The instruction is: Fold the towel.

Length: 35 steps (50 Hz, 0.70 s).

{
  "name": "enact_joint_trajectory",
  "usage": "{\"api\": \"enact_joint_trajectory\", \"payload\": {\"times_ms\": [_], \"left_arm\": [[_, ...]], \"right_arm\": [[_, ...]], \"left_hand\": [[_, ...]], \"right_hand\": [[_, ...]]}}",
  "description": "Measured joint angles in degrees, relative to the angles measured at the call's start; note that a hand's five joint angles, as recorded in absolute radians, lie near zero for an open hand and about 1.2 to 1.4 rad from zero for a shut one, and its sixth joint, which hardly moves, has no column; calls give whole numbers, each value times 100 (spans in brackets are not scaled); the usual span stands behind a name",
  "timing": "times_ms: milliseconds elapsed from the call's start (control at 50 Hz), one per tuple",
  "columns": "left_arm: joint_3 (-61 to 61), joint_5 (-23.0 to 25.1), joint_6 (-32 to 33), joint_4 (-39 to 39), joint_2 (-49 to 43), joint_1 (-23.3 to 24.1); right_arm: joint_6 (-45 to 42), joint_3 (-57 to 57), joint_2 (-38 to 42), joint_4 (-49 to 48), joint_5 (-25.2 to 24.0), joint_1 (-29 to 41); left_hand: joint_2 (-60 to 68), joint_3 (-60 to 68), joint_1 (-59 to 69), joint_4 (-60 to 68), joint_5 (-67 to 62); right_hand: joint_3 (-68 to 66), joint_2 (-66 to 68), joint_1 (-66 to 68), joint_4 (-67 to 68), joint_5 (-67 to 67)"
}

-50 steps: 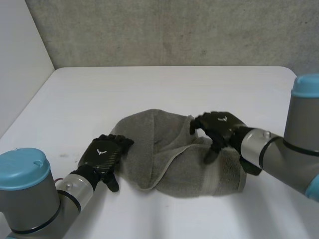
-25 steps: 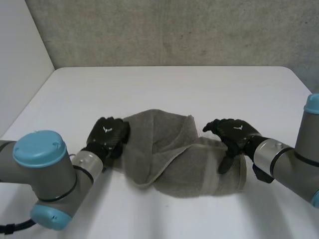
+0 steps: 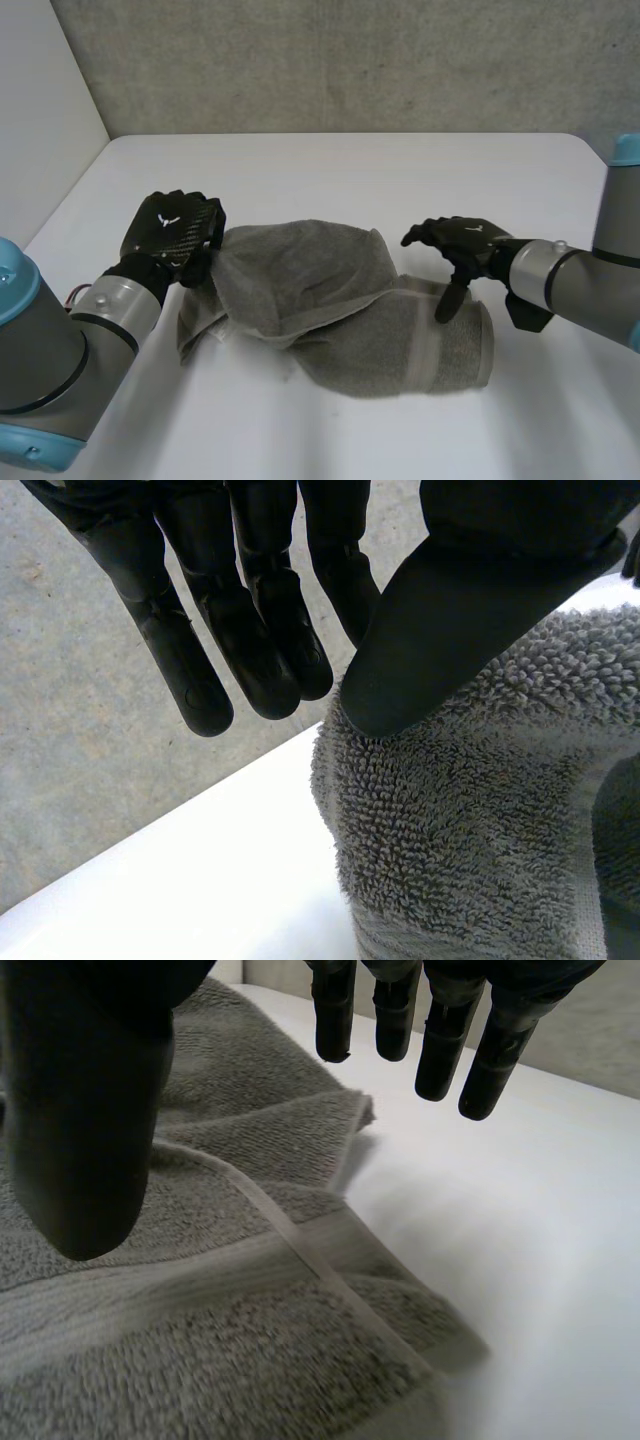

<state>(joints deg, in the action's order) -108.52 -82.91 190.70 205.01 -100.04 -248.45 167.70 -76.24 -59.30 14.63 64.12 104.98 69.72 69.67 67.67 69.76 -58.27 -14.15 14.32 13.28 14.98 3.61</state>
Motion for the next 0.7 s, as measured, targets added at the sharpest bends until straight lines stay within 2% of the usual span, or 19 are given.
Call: {"api": "enact_joint_trajectory", "payload": {"times_ms": [340,540,620,700], "left_arm": [[102,-10,-8,-78,-203,-75],[153,-10,-13,-61,-255,-153],[206,-8,-9,-48,-316,-159],[301,-15,-2,-42,-448,-155]], "right_arm": [[243,1388,1414,268,38,608],[406,2090,2070,870,-25,684],[419,2102,2058,976,-34,699],[440,1986,1904,1022,-64,716]], "left_hand": [[0,1,9,1,0],[2,1,23,2,0],[2,1,23,2,0],[2,1,24,2,0]], "right_hand": [[-601,524,700,447,757],[-2692,2689,2854,2577,2787],[-2893,3269,3944,2973,3878],[-2938,3633,4353,2999,4443]]}}
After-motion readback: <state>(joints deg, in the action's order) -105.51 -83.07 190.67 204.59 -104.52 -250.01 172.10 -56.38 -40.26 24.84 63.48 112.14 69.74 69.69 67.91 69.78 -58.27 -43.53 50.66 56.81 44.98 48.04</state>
